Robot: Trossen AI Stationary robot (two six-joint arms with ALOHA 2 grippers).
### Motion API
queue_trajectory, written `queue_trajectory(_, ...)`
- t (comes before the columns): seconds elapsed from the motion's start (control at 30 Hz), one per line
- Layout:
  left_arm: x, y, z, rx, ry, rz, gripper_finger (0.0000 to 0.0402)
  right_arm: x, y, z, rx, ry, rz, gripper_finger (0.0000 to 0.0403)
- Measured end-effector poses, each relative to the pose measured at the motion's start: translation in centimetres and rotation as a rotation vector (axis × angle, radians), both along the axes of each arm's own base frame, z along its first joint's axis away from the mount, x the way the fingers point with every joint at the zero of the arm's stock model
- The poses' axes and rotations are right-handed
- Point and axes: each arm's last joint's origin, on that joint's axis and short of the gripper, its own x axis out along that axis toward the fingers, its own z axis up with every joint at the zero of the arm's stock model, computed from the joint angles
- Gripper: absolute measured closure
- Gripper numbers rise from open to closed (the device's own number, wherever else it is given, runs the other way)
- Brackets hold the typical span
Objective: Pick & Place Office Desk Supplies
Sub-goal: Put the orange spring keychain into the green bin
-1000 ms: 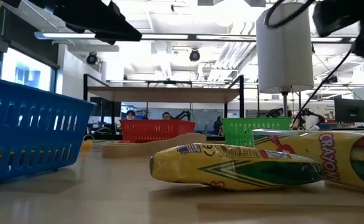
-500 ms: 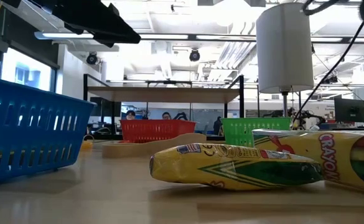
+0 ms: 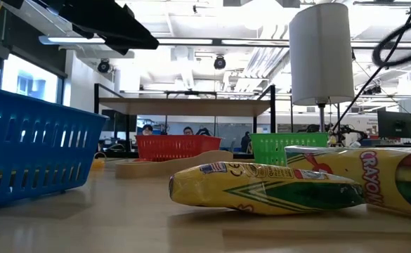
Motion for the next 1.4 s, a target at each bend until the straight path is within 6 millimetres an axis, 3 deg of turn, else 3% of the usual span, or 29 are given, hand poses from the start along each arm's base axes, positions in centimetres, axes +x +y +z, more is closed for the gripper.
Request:
queue_trajectory(0.27, 0.0, 0.0, 0.0, 0.017, -0.001, -0.009, 0.0277, -0.5, -0.4, -0.8, -0.056, 0.059, 0.064, 0.0129)
queue_trajectory(0.63, 0.3, 0.8, 0.0, 0.052, -0.007, 0.006, 0.0277, -2.4, -0.3, -3.7, -0.098, 0.002, 0.064, 0.0129)
queue_trajectory(1.0, 0.3, 0.9, 0.0, 0.07, -0.007, 0.003, 0.0277, -2.8, -0.6, -5.3, -0.034, -0.036, 0.038, 0.0132)
queue_trajectory(1.17, 0.1, 0.7, -0.2, 0.051, 0.025, 0.005, 0.0277, -2.8, -0.7, -5.4, -0.036, -0.043, 0.051, 0.0175)
queue_trajectory(1.4, 0.0, 0.4, -0.2, 0.048, 0.028, -0.002, 0.0277, -2.7, -0.6, -5.5, -0.047, -0.065, 0.046, 0.0289)
